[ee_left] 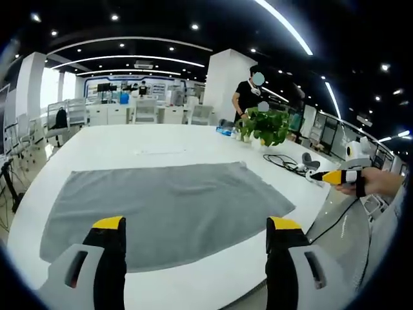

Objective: Fold the towel on the table until its edges align and the towel forms a compact rectangular stack.

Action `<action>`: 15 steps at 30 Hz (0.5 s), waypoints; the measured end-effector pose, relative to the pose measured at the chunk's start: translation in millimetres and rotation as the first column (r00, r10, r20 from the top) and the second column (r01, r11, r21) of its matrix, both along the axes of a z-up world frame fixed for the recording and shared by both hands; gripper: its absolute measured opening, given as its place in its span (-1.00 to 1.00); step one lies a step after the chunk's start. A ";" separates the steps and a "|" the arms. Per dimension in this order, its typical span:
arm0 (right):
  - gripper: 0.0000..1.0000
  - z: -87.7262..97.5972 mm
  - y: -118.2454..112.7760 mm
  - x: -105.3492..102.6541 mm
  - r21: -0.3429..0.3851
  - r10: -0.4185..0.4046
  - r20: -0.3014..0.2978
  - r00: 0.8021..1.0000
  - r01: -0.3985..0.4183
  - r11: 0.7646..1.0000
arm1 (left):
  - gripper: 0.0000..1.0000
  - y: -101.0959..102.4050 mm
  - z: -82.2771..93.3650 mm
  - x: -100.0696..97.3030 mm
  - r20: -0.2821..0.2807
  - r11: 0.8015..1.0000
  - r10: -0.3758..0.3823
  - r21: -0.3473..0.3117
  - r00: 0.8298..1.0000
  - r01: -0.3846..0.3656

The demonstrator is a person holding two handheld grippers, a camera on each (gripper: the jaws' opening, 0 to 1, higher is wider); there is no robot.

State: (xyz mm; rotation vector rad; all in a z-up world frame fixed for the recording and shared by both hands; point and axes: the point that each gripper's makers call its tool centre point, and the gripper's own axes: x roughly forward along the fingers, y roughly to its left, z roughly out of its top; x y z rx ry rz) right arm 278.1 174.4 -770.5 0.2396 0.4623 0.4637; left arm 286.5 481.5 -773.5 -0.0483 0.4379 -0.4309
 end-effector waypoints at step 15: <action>0.90 -1.2 0.6 -1.7 0.008 0.000 -0.007 1.000 0.000 1.000 | 0.81 -1.8 -1.8 1.8 -0.010 1.000 -0.005 -0.009 1.000 0.005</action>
